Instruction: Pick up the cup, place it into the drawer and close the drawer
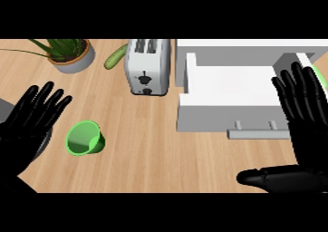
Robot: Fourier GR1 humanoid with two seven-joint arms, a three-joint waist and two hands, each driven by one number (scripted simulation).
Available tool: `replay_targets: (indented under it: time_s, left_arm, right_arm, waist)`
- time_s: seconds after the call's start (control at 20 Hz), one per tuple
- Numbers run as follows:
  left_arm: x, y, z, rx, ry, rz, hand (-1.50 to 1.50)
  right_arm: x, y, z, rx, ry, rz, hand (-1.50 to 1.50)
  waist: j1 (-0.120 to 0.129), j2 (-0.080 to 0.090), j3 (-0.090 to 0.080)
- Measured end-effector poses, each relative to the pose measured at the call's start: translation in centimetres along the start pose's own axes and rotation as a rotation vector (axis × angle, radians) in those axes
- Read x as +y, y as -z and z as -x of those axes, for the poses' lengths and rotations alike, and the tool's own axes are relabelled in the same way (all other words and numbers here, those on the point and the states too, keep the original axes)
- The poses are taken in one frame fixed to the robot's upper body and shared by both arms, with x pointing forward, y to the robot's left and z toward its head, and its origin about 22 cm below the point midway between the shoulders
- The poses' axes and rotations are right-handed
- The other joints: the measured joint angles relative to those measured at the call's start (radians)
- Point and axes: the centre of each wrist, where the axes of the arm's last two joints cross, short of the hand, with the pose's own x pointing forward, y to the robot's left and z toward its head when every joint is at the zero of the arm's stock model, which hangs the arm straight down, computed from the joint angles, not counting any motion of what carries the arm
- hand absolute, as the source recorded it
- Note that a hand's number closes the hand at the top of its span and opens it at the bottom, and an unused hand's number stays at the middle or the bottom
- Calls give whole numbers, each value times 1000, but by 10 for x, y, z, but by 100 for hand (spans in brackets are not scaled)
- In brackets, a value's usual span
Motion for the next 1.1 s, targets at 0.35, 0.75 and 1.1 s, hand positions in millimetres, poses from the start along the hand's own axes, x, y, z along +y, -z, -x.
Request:
replay_targets:
  time_s: [0.35, 0.75, 1.1]
  left_arm:
    - [12, -12, 7, 45, 13, -40, -150]
    - [25, -25, 32, 110, 39, -79, -150]
    - [42, -39, 61, 146, 74, -122, -150]
  right_arm:
    - [-9, -1, -2, -5, -5, -1, -150]
    - [-7, -4, -1, -7, -9, -1, -150]
    - [-5, 1, -3, -1, -8, 2, -150]
  waist:
    - [0, 0, 0]
    - [-1, 0, 0]
    - [-1, 1, 0]
